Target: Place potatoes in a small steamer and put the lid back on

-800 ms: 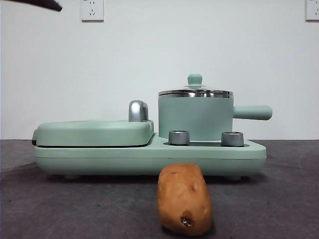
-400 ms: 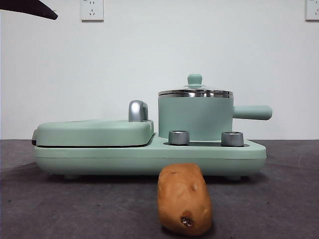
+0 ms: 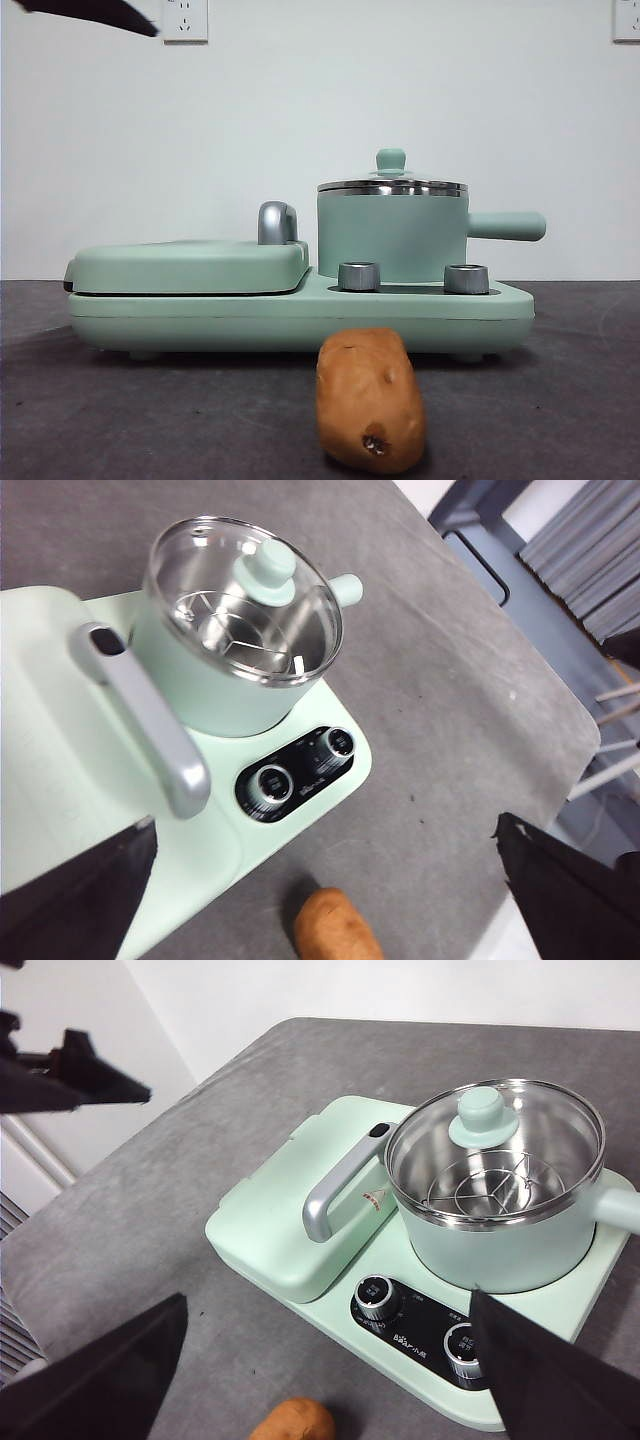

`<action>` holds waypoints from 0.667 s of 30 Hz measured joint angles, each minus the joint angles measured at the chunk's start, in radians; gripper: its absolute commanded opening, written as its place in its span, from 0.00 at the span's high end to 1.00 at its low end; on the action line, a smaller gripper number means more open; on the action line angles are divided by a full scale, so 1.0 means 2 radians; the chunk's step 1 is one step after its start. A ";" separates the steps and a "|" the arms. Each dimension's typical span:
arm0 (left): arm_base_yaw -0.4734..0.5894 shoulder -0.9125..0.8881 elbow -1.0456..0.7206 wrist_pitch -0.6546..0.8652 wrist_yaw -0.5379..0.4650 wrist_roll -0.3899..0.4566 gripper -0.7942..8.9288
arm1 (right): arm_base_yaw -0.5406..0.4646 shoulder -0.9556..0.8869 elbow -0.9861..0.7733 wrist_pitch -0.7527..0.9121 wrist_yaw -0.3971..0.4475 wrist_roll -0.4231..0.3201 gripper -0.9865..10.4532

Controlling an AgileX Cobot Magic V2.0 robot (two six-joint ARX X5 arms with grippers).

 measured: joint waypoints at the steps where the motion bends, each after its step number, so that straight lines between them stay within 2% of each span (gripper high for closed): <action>1: -0.003 0.015 0.017 -0.008 0.000 0.000 0.34 | 0.000 0.000 0.000 0.000 0.000 0.001 0.52; 9: -0.043 0.158 0.160 -0.054 -0.004 0.003 0.34 | 0.000 0.000 0.000 0.000 0.000 0.009 0.52; 14: -0.072 0.252 0.249 -0.072 -0.062 0.019 0.34 | 0.000 0.000 0.000 0.000 0.000 0.009 0.52; 20: -0.100 0.350 0.362 -0.069 -0.101 0.039 0.34 | 0.000 0.000 0.000 0.000 0.000 0.009 0.52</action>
